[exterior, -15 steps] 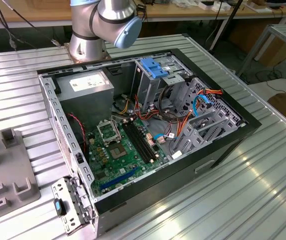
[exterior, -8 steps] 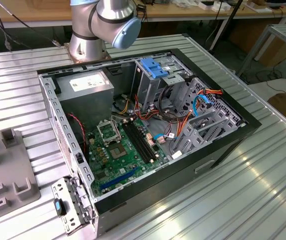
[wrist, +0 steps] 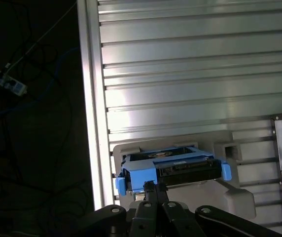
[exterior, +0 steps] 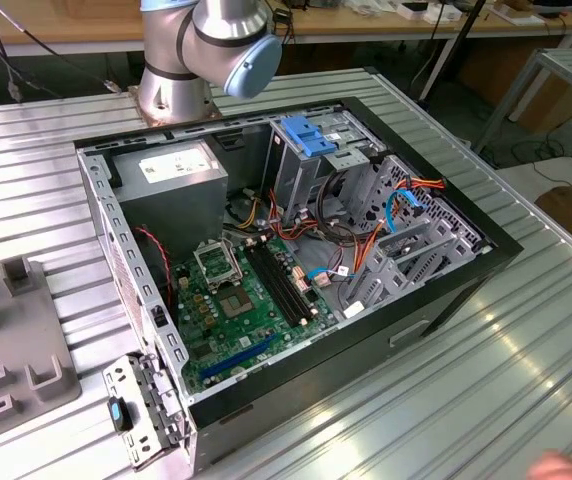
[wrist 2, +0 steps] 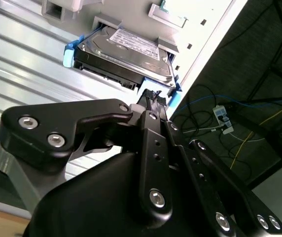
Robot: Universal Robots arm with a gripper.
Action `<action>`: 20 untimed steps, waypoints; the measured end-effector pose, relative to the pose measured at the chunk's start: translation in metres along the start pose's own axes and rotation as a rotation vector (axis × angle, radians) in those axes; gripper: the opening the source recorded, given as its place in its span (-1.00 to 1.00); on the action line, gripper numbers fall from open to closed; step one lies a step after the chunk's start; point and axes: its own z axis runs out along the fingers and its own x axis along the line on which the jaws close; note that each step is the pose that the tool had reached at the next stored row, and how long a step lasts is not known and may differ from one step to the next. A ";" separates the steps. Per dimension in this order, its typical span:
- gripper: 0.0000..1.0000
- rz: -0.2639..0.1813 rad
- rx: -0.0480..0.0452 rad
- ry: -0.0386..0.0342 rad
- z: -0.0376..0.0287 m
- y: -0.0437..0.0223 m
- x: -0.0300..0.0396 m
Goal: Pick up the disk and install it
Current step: 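Pick up the disk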
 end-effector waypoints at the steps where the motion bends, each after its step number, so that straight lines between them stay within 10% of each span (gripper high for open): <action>1: -0.79 0.000 0.0000 0.0000 0.0000 0.0000 0.0000; 8: -0.79 -0.011 -0.0001 0.0004 0.0001 0.0000 0.0000; 20: -0.79 -0.396 0.0036 0.0156 0.0004 0.0000 0.0000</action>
